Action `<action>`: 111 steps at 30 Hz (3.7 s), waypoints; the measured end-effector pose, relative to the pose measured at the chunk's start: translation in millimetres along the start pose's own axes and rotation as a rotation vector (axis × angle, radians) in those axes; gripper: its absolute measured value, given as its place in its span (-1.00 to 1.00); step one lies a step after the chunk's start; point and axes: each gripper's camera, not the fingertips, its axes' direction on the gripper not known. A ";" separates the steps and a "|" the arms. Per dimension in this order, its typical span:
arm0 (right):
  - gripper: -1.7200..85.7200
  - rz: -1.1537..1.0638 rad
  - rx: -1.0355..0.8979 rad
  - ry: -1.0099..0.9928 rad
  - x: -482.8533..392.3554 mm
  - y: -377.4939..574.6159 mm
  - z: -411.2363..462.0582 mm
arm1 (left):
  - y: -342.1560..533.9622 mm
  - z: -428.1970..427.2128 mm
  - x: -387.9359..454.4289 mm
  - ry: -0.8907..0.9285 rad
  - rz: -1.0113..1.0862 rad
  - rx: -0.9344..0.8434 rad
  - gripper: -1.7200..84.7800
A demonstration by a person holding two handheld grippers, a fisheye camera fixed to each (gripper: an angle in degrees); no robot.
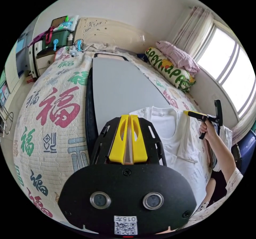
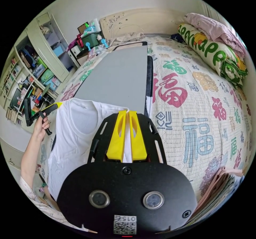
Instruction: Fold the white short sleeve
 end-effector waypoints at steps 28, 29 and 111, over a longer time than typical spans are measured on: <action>-0.89 -0.397 -0.343 -0.288 -63.9 471.3 -207.3 | 372.4 -167.5 130.5 0.216 0.617 -0.457 -0.96; -0.90 -0.384 -0.335 -0.296 -61.6 472.6 -209.4 | 372.7 -169.7 131.8 0.223 0.627 -0.449 -0.96; -0.93 -0.746 -0.188 -0.216 -510.3 655.7 -73.2 | 288.4 -88.1 97.9 -0.238 -0.044 -0.118 -0.95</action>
